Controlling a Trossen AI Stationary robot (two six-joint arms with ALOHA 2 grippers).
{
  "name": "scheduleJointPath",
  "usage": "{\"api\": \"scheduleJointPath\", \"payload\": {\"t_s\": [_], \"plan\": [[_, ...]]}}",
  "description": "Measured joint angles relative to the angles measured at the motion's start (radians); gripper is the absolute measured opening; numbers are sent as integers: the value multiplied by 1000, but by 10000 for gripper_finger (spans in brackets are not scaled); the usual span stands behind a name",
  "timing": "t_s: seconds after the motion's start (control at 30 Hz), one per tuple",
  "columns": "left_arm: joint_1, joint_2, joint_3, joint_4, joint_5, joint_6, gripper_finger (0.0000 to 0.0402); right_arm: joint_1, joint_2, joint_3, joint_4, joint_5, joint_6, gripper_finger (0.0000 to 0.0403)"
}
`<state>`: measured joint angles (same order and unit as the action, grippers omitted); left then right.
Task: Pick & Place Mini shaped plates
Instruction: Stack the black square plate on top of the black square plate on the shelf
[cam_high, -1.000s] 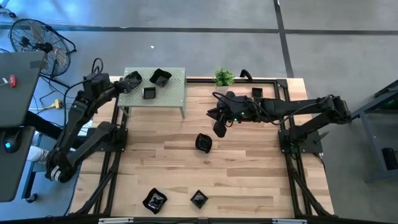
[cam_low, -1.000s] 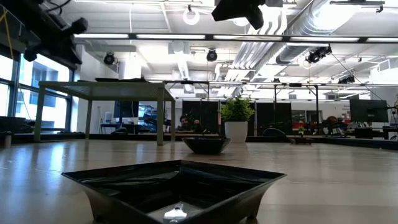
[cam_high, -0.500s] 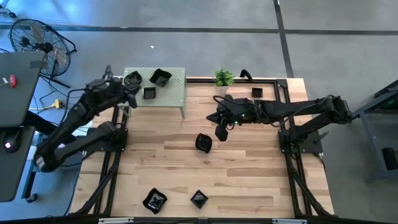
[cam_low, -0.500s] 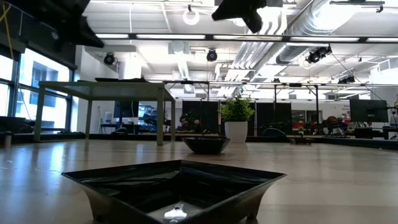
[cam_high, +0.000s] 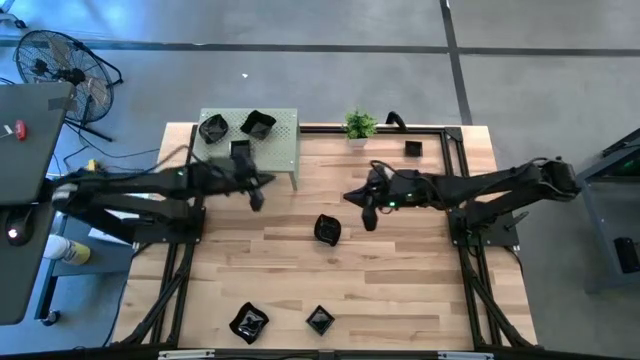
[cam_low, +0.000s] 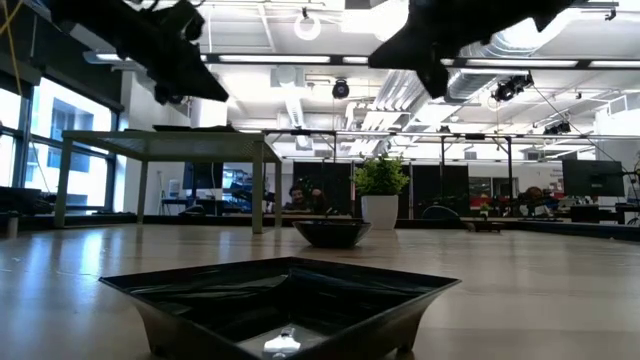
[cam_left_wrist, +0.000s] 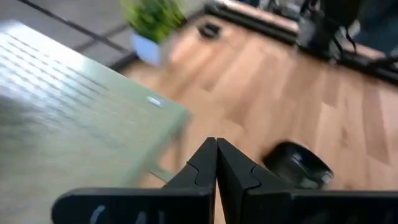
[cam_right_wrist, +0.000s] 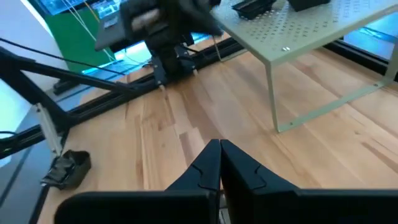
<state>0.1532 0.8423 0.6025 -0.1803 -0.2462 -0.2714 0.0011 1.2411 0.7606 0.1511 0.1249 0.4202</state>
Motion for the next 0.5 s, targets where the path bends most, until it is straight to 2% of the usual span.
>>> {"api": "scheduleJointPath", "payload": {"t_s": [0.27,0.5], "plan": [[-321,241,1,64,-153,-273,0,-3,-195,-114,-6,-20,-26,2],[-455,471,115,25,-176,-446,0,-8,-282,-185,-18,-38,-58,3]]}}
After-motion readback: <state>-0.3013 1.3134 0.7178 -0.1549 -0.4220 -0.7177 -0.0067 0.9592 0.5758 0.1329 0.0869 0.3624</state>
